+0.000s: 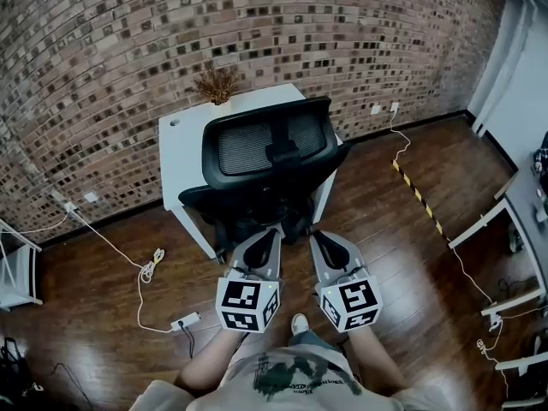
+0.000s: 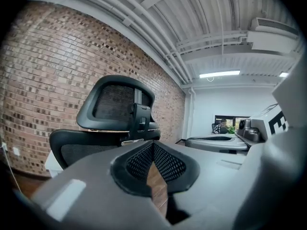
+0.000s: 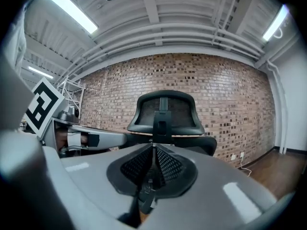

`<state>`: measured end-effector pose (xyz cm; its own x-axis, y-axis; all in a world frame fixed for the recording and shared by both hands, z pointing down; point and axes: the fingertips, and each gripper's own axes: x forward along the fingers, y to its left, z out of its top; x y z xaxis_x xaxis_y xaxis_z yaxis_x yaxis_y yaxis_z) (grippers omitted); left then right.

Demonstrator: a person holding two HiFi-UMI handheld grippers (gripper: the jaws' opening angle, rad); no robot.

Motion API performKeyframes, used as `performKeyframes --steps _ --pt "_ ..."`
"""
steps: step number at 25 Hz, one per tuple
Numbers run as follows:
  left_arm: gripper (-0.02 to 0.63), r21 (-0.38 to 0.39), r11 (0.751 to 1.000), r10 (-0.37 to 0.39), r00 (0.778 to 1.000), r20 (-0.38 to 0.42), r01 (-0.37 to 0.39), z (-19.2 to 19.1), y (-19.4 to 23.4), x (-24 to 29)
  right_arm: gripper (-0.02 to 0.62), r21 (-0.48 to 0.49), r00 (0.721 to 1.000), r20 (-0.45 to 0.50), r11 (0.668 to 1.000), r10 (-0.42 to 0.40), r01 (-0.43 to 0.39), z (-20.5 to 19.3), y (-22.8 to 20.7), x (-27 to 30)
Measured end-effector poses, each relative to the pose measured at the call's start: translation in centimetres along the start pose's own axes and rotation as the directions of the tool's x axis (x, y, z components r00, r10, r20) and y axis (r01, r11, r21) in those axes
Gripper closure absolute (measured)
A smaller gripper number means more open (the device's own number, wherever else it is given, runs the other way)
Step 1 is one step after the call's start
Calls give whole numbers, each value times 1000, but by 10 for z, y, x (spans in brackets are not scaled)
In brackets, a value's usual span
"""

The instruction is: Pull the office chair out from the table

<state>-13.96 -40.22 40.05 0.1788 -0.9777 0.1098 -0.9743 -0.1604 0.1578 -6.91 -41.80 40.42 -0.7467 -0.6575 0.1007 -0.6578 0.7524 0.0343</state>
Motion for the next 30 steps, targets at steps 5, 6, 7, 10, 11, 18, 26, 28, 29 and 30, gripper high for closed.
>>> performKeyframes --steps 5,6,7,10,11,18,26,28,29,30 --pt "593 2 998 66 998 21 -66 9 13 32 586 -8 999 7 999 54 -54 4 -32 26" --pt "594 1 997 79 997 26 -79 10 15 37 586 -11 998 8 998 65 -65 5 -37 30" --pt "593 0 996 92 995 31 -92 12 17 40 586 -13 997 10 997 77 -77 5 -41 35" --pt "594 -5 991 135 990 42 -135 15 26 49 586 -23 992 20 992 125 -125 10 -49 48" --pt "592 -5 989 146 988 46 -146 16 28 51 581 -28 989 25 989 143 -142 12 -51 52" --pt "573 19 975 218 972 87 -221 37 59 54 520 -54 968 52 969 245 -242 30 -74 78" --pt "494 72 947 305 946 113 -314 68 111 46 459 -60 942 85 945 324 -320 55 -99 109" --pt "475 75 940 322 939 120 -332 73 123 44 440 -71 940 92 944 329 -324 59 -103 115" --pt "460 77 937 331 936 120 -341 74 130 43 440 -79 939 93 943 331 -324 60 -105 119" --pt "444 80 933 340 933 117 -350 75 137 43 436 -87 938 92 941 333 -326 61 -107 123"
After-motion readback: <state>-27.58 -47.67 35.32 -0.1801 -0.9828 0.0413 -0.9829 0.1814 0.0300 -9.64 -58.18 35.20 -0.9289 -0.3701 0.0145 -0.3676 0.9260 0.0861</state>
